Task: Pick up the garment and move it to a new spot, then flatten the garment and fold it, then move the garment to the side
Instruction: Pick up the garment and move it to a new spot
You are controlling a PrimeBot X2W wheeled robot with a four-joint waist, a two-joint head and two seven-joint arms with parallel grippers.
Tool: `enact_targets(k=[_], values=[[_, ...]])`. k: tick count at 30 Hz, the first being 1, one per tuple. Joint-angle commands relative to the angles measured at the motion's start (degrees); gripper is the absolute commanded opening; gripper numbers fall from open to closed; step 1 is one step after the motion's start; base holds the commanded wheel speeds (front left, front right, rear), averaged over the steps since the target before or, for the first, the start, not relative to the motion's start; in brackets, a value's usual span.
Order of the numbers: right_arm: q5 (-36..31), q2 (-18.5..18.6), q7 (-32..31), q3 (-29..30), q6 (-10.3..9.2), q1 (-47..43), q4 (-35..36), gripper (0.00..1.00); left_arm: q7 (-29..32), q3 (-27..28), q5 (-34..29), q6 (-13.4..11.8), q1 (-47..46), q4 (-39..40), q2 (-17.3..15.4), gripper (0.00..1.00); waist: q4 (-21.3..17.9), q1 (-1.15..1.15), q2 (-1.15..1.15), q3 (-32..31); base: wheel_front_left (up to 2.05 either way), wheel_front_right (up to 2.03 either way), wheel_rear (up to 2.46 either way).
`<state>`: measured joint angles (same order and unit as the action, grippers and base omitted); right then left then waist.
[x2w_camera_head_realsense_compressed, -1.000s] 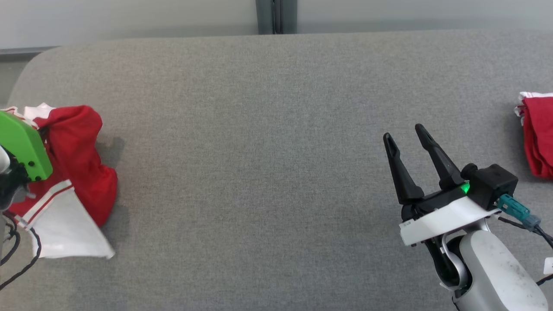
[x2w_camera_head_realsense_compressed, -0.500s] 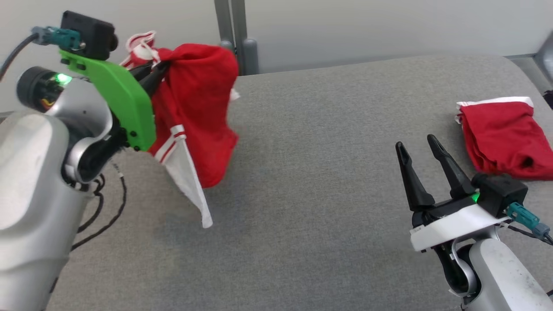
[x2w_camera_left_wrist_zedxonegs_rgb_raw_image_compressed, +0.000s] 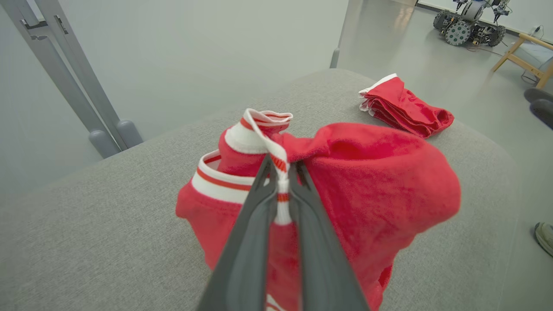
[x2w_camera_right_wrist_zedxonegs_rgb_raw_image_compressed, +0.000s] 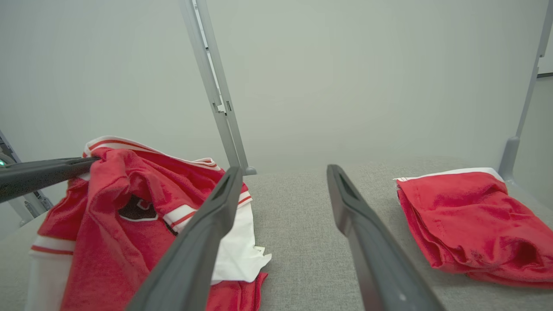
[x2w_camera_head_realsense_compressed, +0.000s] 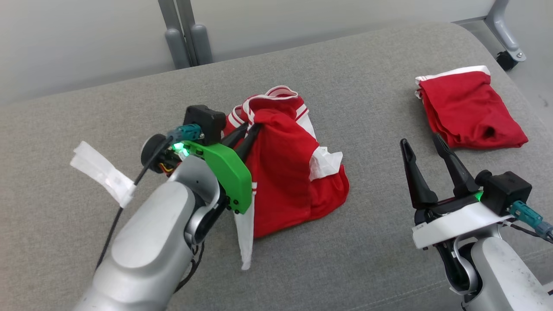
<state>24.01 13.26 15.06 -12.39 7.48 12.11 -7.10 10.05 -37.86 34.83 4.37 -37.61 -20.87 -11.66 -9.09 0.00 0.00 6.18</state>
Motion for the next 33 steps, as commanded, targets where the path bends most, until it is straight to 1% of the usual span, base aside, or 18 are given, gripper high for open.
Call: enact_targets(k=[1, 2, 3, 5, 7, 11, 13, 16, 19, 20, 23, 24, 28, 31, 33], values=[[0.10, 0.05, 0.14, -0.21, 0.02, 0.61, -0.27, 1.00, -1.22, -0.66, -0.04, 0.52, 1.08, -3.29, 1.08, 0.33, -0.82, 0.00, 0.00, 0.96, 0.00, 0.00, 0.00], [0.14, 0.07, 0.14, -0.36, 0.02, 0.67, -0.43, 1.00, -2.39, -1.22, -0.49, 0.79, 1.07, -5.40, 1.62, 0.89, -0.81, 0.00, 0.00, 0.99, 0.00, 0.00, 0.00], [0.16, 0.08, 0.14, -0.58, 0.02, 0.77, -0.56, 1.00, -3.90, -1.50, -0.84, 1.06, 0.60, -7.92, 2.35, 1.00, -0.75, 0.00, 0.00, 1.02, 0.00, 0.00, 0.00], [0.27, 0.17, 0.14, -0.95, 0.02, 0.95, -0.89, 1.00, -5.72, -2.65, -1.54, 1.53, 0.03, -12.51, 3.38, 1.00, -0.53, 0.00, 0.00, 0.97, 0.00, 0.00, 0.00], [0.43, 0.27, 0.14, -1.26, 0.02, 1.05, -1.18, 1.00, -8.07, -3.14, -1.10, 1.97, -0.79, -15.49, 4.68, 1.00, -0.06, 0.00, 0.00, 0.79, 0.00, 0.00, 0.00], [0.42, 0.75, 0.14, -1.75, 0.02, 0.21, -1.80, 1.00, -11.51, -4.19, -0.89, 2.60, -1.99, -19.09, 5.43, 1.00, 1.29, 0.00, 0.00, -0.39, 0.00, 0.00, 0.00], [0.50, 1.06, 0.14, -1.50, 0.02, -0.43, -2.03, 1.00, -13.13, -4.50, -0.92, 2.76, -2.32, -19.57, 5.04, 1.00, 2.02, 0.00, 0.00, -1.33, 0.00, 0.00, 0.00], [0.58, 1.67, 0.14, -0.96, 0.02, -1.62, -2.06, 1.00, -14.86, -3.65, 1.07, 2.96, -1.48, -18.62, 4.49, 1.00, 2.94, 0.00, 0.00, -2.87, 0.00, 0.00, 0.00], [0.49, 2.18, 0.14, -0.41, 0.02, -2.72, -2.00, 1.00, -15.73, -2.50, 2.71, 2.99, 0.06, -16.13, 2.68, 1.00, 3.78, 0.00, 0.00, -4.43, 0.00, 0.00, 0.00], [0.28, 2.28, 0.14, -0.28, 0.02, -2.96, -1.93, 1.00, -16.14, -2.09, 2.85, 2.56, 0.50, -15.07, 1.91, 1.00, 3.98, 0.00, 0.00, -4.90, 0.00, 0.00, 0.00], [-0.03, 2.06, 0.14, -0.44, 0.02, -4.06, -1.73, 1.00, -18.11, 0.38, 3.27, -0.56, 3.42, -11.11, -1.25, 1.00, 4.32, 0.00, 0.00, -6.10, 0.00, 0.00, 0.00], [-0.02, 1.93, 0.14, -0.28, 0.02, -4.35, -1.45, 1.00, -19.07, 1.39, 2.98, -2.23, 5.03, -9.54, -2.62, 1.00, 4.46, 0.00, 0.00, -6.44, 0.00, 0.00, 0.00], [-0.38, 1.61, 0.14, 0.74, 0.02, -5.82, -1.01, 1.00, -22.59, 4.61, 2.61, -7.26, 11.54, -2.61, -6.44, 1.00, 5.07, 0.00, 0.00, -6.91, 0.00, 0.00, 0.00], [-1.52, 1.47, 0.14, 1.39, 0.02, -6.52, -0.98, 1.00, -24.26, 6.46, 1.51, -10.14, 17.00, 1.90, -8.80, 1.00, 5.28, 0.00, 0.00, -6.94, 0.00, 0.00, 0.00], [-2.10, 1.30, 0.14, 2.03, 0.02, -6.83, -0.63, 1.00, -24.85, 7.95, 1.72, -11.62, 20.60, 4.04, -9.48, 1.00, 5.31, 0.00, 0.00, -6.75, 0.00, 0.00, 0.00]])
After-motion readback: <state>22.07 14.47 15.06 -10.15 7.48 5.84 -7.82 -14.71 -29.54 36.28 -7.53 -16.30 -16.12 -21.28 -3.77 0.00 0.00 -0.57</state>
